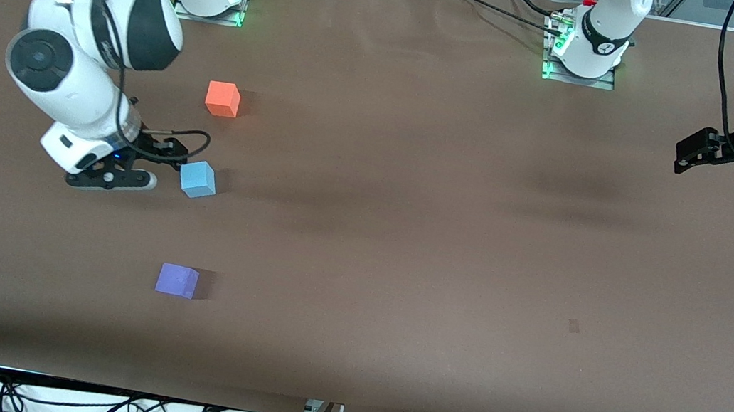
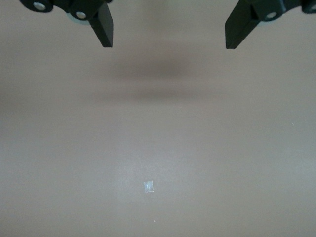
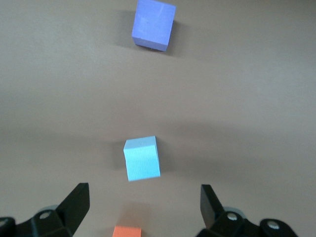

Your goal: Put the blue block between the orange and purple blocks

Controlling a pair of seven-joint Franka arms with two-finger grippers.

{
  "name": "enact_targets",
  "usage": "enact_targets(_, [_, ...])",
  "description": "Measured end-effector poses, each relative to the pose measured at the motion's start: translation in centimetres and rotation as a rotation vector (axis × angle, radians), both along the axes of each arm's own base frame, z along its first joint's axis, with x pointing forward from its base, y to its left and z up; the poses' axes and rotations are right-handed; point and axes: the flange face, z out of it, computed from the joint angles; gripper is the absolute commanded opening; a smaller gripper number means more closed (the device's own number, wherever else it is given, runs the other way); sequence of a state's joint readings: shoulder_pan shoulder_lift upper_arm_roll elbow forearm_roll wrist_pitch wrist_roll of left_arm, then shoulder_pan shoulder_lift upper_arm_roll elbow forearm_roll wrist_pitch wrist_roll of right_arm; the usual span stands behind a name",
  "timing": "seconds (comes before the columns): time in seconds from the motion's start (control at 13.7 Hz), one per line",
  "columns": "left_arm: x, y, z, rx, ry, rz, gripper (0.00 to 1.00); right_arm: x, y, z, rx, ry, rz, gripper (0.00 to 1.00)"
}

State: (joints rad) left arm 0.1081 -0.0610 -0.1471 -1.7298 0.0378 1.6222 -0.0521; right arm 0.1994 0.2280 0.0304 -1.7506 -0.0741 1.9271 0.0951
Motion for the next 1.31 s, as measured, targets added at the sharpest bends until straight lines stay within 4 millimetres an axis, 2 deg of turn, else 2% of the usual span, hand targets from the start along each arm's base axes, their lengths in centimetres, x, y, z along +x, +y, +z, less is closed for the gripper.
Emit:
enact_targets(0.15, [0.0, 0.0, 0.0, 0.000, 0.001, 0.000, 1.00, 0.3, 0.0, 3.0, -0.006, 0.016, -0.005, 0.99])
enact_targets(0.51, [0.0, 0.0, 0.0, 0.000, 0.001, 0.000, 1.00, -0.1, 0.2, 8.7, -0.015, 0.053, -0.011, 0.99])
enact_targets(0.8, [0.0, 0.0, 0.0, 0.000, 0.002, 0.000, 1.00, -1.4, -0.3, 12.8, -0.008, 0.015, -0.017, 0.99])
enact_targets(0.95, [0.0, 0.0, 0.0, 0.000, 0.002, 0.000, 1.00, -2.3, -1.1, 14.6, -0.009, 0.012, -0.029, 0.99])
enact_targets(1.17, [-0.1, 0.0, 0.0, 0.000, 0.005, 0.000, 1.00, -3.6, -3.3, 17.8, 0.000, -0.034, -0.059, 0.99])
enact_targets(1.31, [-0.1, 0.0, -0.1, 0.000, 0.010, 0.000, 1.00, -4.3, -4.5, 19.3, 0.002, -0.052, -0.072, 0.99])
